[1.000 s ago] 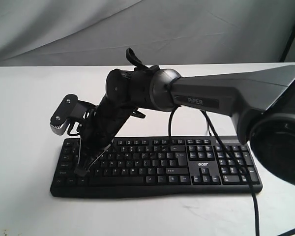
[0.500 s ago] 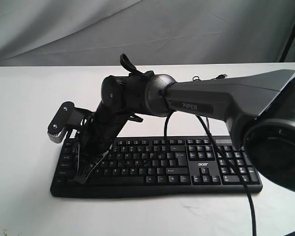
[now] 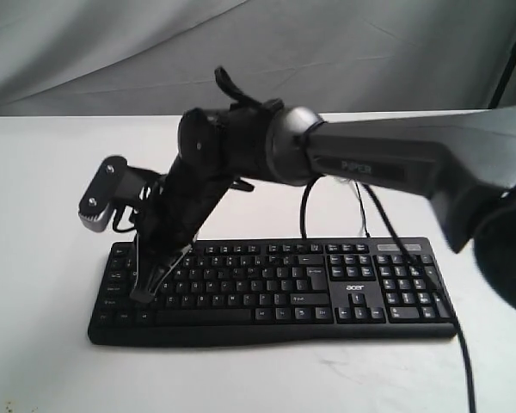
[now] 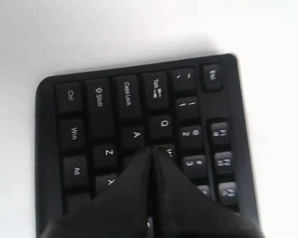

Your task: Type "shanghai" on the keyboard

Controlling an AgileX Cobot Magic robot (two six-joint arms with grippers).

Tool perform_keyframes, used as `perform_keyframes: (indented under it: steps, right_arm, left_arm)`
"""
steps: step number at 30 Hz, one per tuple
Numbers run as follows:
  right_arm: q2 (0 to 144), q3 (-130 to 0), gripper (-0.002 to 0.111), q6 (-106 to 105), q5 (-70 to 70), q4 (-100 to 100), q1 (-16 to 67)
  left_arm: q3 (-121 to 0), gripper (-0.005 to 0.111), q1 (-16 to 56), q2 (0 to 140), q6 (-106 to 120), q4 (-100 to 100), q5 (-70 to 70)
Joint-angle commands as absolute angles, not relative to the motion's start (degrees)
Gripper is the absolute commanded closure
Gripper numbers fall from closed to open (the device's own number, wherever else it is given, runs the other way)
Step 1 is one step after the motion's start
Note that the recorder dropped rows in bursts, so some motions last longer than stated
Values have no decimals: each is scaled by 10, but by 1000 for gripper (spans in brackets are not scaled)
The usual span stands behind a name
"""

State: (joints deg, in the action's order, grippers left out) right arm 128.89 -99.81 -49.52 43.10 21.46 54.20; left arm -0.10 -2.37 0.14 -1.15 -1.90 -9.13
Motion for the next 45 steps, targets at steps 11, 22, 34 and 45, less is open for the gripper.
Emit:
perform_keyframes:
  steps: [11,22,34,45]
  right_arm:
    - [1063,-708,108,-489,283,263,480]
    - [1129,-692,108,-595,250,390,481]
    - [1164,-714,108,-618,256,409,481]
    - [1186,-714,108,-627,243,416,480]
  left_arm:
    - [0,107,-20,0,-13,-18,-88]
    - [0,107,-20,0,-13,-18,-88]
    - [0,107,-20,0,-13,-18,-88]
    - [0,107,-20,0,-13,-18,-88]
